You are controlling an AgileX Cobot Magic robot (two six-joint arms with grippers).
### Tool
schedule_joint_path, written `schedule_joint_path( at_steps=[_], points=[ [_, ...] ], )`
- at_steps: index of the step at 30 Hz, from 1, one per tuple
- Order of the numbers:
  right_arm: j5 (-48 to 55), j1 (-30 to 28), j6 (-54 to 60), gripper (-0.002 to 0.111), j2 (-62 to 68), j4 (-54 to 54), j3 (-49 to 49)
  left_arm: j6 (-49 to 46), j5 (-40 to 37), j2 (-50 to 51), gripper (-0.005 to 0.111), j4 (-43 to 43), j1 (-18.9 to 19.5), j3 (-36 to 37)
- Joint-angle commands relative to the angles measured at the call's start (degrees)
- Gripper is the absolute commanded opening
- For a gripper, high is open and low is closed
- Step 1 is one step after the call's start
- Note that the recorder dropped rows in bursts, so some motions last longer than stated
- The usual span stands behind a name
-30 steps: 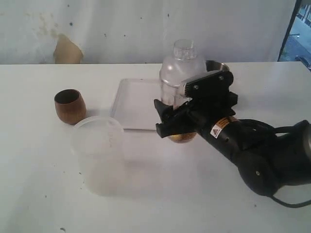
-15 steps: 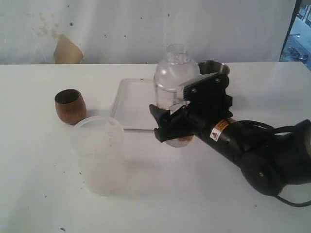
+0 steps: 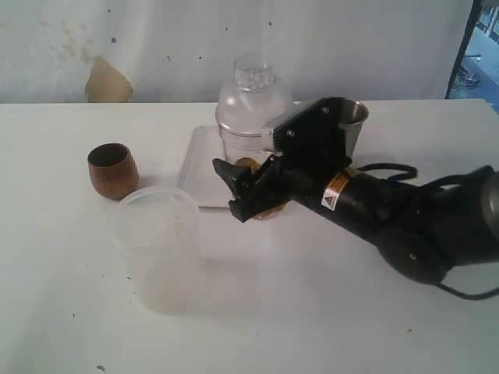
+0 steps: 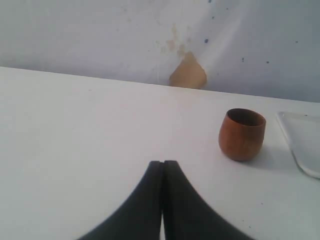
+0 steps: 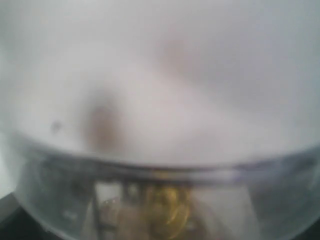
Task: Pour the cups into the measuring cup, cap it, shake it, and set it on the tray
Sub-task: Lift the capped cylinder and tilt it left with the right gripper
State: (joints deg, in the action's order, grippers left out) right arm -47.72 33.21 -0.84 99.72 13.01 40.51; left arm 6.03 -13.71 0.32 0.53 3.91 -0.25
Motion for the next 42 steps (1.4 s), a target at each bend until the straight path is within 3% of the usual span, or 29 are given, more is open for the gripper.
schedule_joint_path(
  at_steps=[1,3,7,9,11,12,13,14,15,16,17,18,19,20,22,26,30,37,42],
  points=[
    [1.39,-1.19,-9.3,0.0,1.24,11.57,6.12,0.19,0.38,-0.32,0.0,-0.06,-0.03,0.25],
    [1.89,-1.31,-10.82,0.0,1.54,17.23,7.63,0.19,0.38,-0.32,0.0,-0.06,-0.03,0.25],
    [1.7,-6.1,-12.17,0.0,-1.17,8.02,7.02,0.19,0.38,-0.32,0.0,-0.06,-0.03,0.25],
    [0.3,-8.09,-20.83,0.0,-1.17,22.68,7.36,0.19,0.38,-0.32,0.0,-0.06,-0.03,0.25],
    [10.34,-7.8,-17.75,0.0,-1.79,21.13,8.35,0.19,0.38,-0.32,0.0,-0.06,-0.03,0.25],
    [7.99,-8.9,-16.78,0.0,-2.04,12.61,8.06,0.19,0.38,-0.32,0.0,-0.06,-0.03,0.25],
    [2.27,-9.18,-21.09,0.0,-1.59,14.44,7.5,0.19,0.38,-0.32,0.0,-0.06,-0.03,0.25],
    [-2.51,-7.22,-26.19,0.0,-0.28,24.88,8.09,0.19,0.38,-0.32,0.0,-0.06,-0.03,0.25],
    [-0.63,-6.17,-25.87,0.0,-0.17,25.78,8.33,0.19,0.38,-0.32,0.0,-0.06,-0.03,0.25],
    [7.27,-5.05,-17.73,0.0,-0.63,18.83,8.77,0.19,0.38,-0.32,0.0,-0.06,-0.03,0.25],
    [6.51,-5.79,-14.61,0.0,-0.77,9.87,8.39,0.19,0.38,-0.32,0.0,-0.06,-0.03,0.25],
    [3.54,-5.8,-15.65,0.0,-0.77,12.31,8.12,0.19,0.38,-0.32,0.0,-0.06,-0.03,0.25],
    [2.29,-5.34,-16.41,0.0,-0.77,22.17,8.21,0.19,0.38,-0.32,0.0,-0.06,-0.03,0.25],
    [5.33,-4.53,-15.37,0.0,-0.9,24.78,8.46,0.19,0.38,-0.32,0.0,-0.06,-0.03,0.25],
    [10.88,-5.31,-15.26,0.0,-0.9,18.02,8.55,0.19,0.38,-0.32,0.0,-0.06,-0.03,0.25],
    [10.24,-5.77,-10.32,0.0,0.91,32.3,7.98,0.19,0.38,-0.32,0.0,-0.06,-0.03,0.25],
    [13.24,-5.9,-0.15,0.0,1.88,26.43,7.98,0.19,0.38,-0.32,0.0,-0.06,-0.03,0.25],
    [12.8,-5.9,5.08,0.0,1.88,27.54,7.98,0.19,0.38,-0.32,0.0,-0.06,-0.03,0.25],
    [4.85,-5.9,5.43,0.0,3.91,33.61,7.98,0.19,0.38,-0.32,0.0,-0.06,-0.03,0.25]
  ],
)
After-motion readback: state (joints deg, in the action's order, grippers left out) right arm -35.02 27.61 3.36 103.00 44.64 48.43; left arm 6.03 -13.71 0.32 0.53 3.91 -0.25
